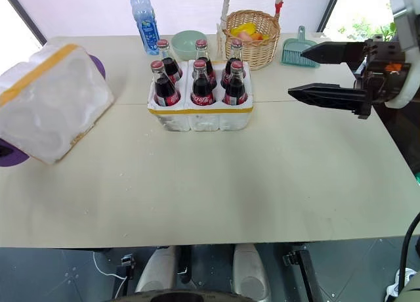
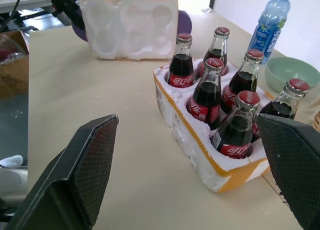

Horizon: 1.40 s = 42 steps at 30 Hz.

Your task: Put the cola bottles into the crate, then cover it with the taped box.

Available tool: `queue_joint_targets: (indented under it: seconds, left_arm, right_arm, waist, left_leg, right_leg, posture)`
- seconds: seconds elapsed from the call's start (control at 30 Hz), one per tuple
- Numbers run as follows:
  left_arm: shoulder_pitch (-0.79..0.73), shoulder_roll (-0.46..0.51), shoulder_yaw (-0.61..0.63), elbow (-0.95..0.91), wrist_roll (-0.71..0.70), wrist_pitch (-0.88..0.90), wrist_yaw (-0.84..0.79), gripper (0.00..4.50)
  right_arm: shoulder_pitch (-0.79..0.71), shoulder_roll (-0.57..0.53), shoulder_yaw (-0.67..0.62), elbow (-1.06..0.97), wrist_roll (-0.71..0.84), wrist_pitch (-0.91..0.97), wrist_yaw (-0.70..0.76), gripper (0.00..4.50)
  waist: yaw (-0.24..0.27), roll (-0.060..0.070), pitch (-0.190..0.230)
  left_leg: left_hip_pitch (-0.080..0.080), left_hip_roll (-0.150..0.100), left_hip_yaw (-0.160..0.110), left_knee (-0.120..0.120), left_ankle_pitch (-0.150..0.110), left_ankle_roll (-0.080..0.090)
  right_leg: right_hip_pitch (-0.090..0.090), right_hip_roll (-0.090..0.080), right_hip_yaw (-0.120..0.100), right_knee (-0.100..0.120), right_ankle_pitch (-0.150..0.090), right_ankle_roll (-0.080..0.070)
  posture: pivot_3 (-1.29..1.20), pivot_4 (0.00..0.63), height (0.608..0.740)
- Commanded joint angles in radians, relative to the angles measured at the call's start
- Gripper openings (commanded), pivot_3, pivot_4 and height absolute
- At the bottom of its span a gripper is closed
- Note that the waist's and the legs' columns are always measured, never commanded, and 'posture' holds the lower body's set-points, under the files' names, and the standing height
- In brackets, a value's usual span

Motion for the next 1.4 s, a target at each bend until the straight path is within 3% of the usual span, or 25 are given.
queue_joint_targets:
  seconds: [0.03,0.3,0.43,0.53,0.77,0.9,1.33,1.4]
  left_arm:
    - [-0.033,0.010,0.079,-0.076,-0.062,-0.063,0.100,0.82]
    - [-0.045,-0.110,0.178,-0.443,-0.143,-0.141,0.353,0.82]
    - [-0.063,-0.242,0.097,-0.764,-0.100,-0.175,0.443,0.82]
    - [-0.083,-0.305,0.024,-0.872,-0.031,-0.171,0.489,0.82]
    - [-0.175,-0.373,-0.188,-0.841,0.341,-0.359,0.750,0.82]
    - [-0.194,-0.402,-0.260,-0.797,0.480,-0.451,0.879,0.82]
    - [-0.054,-0.408,-0.331,-0.856,0.677,-0.520,1.006,0.82]
    - [-0.021,-0.408,-0.329,-0.871,0.680,-0.524,1.016,1.57]
  right_arm:
    - [-0.004,-0.012,-0.024,-0.010,0.002,-0.030,-0.004,4.50]
    - [0.027,-0.005,-0.039,-0.016,0.049,0.016,-0.028,4.50]
    - [0.059,0.005,-0.047,-0.041,0.019,-0.022,-0.062,4.50]
    - [0.086,0.010,-0.068,-0.056,0.030,-0.013,-0.086,4.50]
    - [0.171,0.027,-0.163,-0.125,0.097,0.033,-0.162,4.50]
    - [0.197,0.035,-0.204,-0.155,0.138,0.057,-0.207,4.50]
    - [0.251,0.045,-0.243,-0.195,0.208,0.064,-0.296,4.50]
    - [0.254,0.048,-0.240,-0.196,0.211,0.063,-0.303,4.50]
  waist:
    - [0.001,0.000,0.000]
    - [0.026,-0.001,0.000]
    - [0.029,-0.002,0.000]
    - [0.026,-0.002,0.000]
    - [0.018,-0.002,0.000]
    - [0.024,-0.002,0.000]
    - [0.023,-0.002,0.000]
    - [0.024,-0.002,-0.001]
  left_leg:
    - [0.000,0.000,0.000,0.000,0.000,0.000]
    - [-0.001,0.000,-0.001,0.002,0.000,0.000]
    - [-0.001,-0.001,-0.002,0.003,0.000,0.000]
    - [-0.001,-0.002,-0.002,0.003,0.000,0.000]
    - [0.000,-0.001,-0.003,0.003,0.000,0.000]
    - [0.000,-0.001,-0.003,0.003,0.000,0.000]
    - [0.000,-0.001,-0.003,0.003,0.000,0.000]
    - [0.000,-0.001,-0.004,0.003,0.000,0.000]
  right_leg:
    - [0.000,0.000,0.000,0.000,0.000,0.000]
    - [0.001,0.000,-0.001,0.001,0.000,0.000]
    - [0.002,0.000,0.000,0.000,0.000,0.000]
    - [0.002,0.000,0.000,0.001,0.000,0.001]
    - [0.002,0.002,0.001,0.001,0.000,0.001]
    - [0.003,0.002,0.001,0.001,0.000,0.001]
    - [0.003,0.002,0.000,0.001,0.000,0.001]
    - [0.003,0.002,0.000,0.001,0.000,0.001]
  posture:
    - [0.00,0.150,0.740]
    - [0.00,0.150,0.740]
    - [0.00,0.150,0.740]
    - [0.00,0.150,0.740]
    - [0.00,0.150,0.740]
    - [0.00,0.150,0.740]
    - [0.00,0.150,0.740]
    - [0.00,0.150,0.740]
